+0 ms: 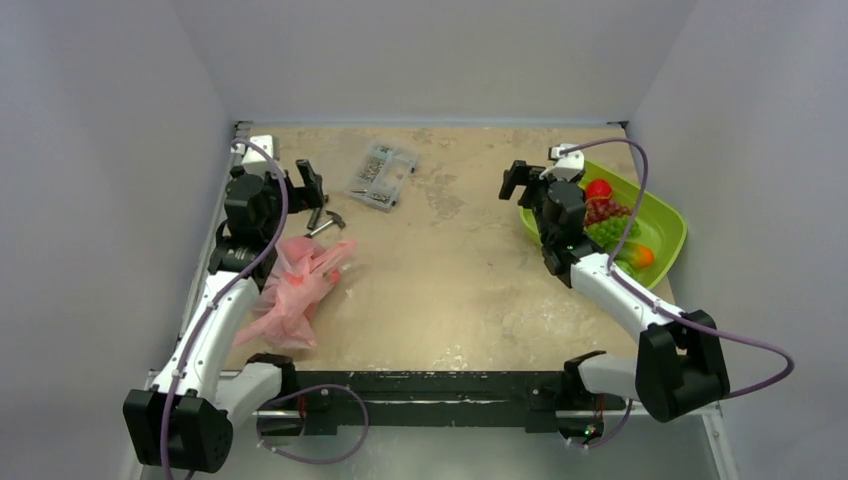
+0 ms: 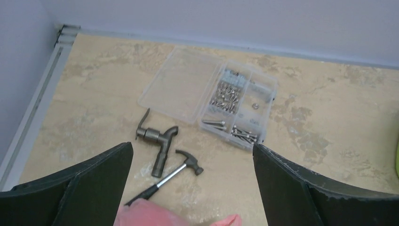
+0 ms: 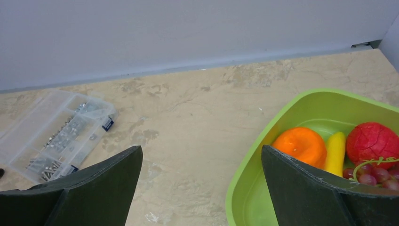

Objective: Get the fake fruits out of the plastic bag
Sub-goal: Move the plastic bag to the center of the board, then untie the plastic bag at the center of the board.

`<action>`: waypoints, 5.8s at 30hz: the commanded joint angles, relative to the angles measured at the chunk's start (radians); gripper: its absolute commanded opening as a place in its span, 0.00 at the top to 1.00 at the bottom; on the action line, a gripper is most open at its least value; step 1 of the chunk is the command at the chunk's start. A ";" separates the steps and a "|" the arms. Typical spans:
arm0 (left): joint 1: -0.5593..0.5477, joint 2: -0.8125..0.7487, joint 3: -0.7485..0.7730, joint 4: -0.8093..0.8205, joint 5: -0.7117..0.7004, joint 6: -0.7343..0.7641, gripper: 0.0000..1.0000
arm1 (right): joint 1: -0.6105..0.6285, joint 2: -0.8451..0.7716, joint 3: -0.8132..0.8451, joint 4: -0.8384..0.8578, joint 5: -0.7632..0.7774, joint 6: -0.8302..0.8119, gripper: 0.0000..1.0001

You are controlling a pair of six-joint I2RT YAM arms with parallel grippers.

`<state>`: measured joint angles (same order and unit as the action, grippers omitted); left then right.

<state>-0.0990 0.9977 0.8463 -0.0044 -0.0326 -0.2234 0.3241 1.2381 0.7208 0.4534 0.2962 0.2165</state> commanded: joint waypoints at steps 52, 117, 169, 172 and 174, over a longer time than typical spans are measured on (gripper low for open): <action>-0.689 0.146 -0.023 -0.345 0.061 -0.622 0.20 | 0.312 -0.220 -0.099 -0.585 -0.492 0.308 0.01; -0.806 0.482 0.259 -0.659 -0.222 -0.491 0.58 | 0.656 0.095 -0.332 0.066 -0.617 0.478 0.87; -0.450 0.105 0.227 -0.686 -0.150 -0.545 1.00 | 0.665 -0.336 -0.520 -0.140 -0.323 0.459 1.00; -0.442 0.054 0.183 -0.692 -0.133 -0.551 1.00 | 0.665 -0.389 -0.472 -0.206 -0.299 0.421 1.00; -0.442 0.027 0.162 -0.704 -0.128 -0.568 1.00 | 0.665 -0.390 -0.419 -0.262 -0.277 0.360 0.89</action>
<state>-0.5537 1.0828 1.0435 -0.7151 -0.1440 -0.7986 0.9836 0.8619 0.2150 0.3374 -0.0631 0.6556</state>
